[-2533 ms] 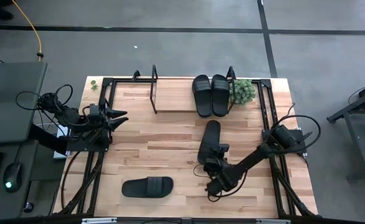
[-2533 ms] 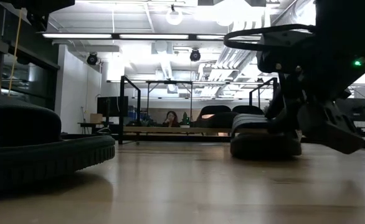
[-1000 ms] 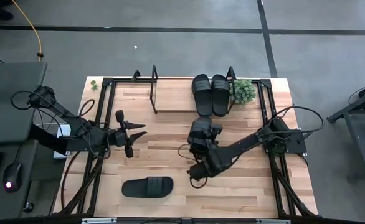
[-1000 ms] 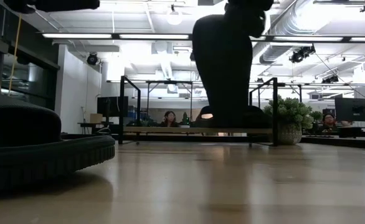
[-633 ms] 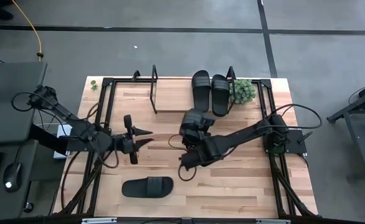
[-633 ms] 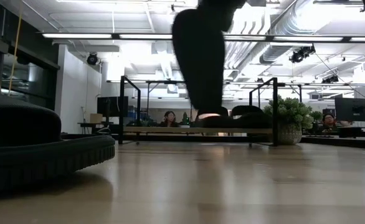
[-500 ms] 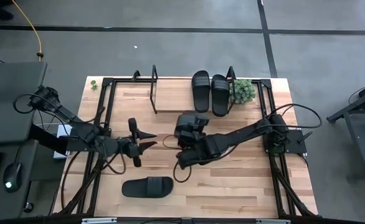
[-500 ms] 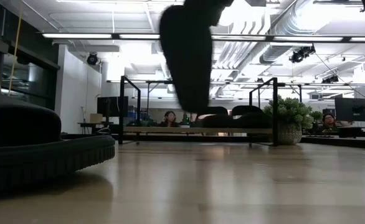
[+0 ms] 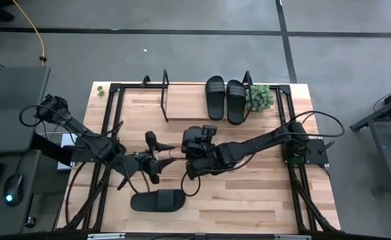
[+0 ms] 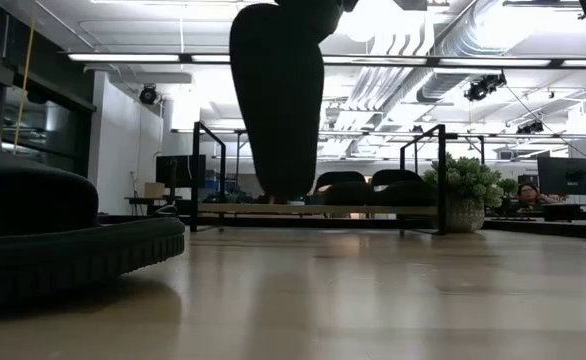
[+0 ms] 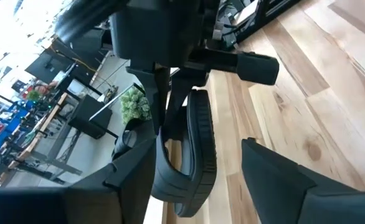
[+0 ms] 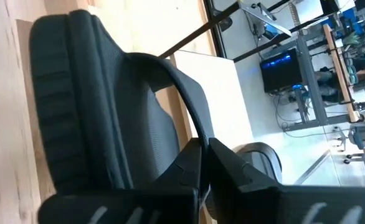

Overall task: Pick and place slides into the shelf
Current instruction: Put the black slipper on the shelf

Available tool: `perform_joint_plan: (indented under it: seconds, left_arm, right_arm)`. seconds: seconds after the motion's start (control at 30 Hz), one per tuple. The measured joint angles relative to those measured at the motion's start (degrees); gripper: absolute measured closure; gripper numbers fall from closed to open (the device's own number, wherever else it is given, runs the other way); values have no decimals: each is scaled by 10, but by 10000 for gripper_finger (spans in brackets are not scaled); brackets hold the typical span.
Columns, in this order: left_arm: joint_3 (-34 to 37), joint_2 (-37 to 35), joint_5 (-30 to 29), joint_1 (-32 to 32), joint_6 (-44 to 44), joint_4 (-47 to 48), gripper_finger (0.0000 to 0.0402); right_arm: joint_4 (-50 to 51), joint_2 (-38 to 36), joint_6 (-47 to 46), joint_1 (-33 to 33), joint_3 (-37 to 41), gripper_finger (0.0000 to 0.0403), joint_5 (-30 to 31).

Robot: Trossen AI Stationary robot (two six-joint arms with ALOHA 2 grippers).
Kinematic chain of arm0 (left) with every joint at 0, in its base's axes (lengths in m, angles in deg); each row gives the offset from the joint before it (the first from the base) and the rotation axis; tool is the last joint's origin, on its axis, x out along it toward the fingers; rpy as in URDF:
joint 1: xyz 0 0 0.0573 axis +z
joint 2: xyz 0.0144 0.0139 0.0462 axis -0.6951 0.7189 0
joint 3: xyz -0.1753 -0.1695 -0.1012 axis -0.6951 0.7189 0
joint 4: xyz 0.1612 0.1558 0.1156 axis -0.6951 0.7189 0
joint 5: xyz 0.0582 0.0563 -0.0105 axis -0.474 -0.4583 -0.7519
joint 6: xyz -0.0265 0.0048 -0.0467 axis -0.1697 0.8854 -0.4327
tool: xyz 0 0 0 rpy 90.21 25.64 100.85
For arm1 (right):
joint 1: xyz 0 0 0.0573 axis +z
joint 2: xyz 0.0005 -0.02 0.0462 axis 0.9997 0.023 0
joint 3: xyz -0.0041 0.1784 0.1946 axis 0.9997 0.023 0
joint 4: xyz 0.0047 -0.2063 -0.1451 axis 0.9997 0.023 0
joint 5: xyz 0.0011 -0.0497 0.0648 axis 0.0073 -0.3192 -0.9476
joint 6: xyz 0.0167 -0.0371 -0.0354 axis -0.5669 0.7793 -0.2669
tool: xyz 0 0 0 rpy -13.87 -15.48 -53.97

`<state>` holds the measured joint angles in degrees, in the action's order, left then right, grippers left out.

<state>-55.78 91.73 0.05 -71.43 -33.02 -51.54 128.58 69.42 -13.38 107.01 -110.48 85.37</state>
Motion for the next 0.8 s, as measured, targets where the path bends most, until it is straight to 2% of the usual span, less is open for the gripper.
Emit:
perform_joint_plan:
  seconds: [0.8]
  left_arm:
    - [-2, 6, 14, 1, -21, -3, 188]
  right_arm:
    - [-175, 0, 142, 0, 1, 403, -22]
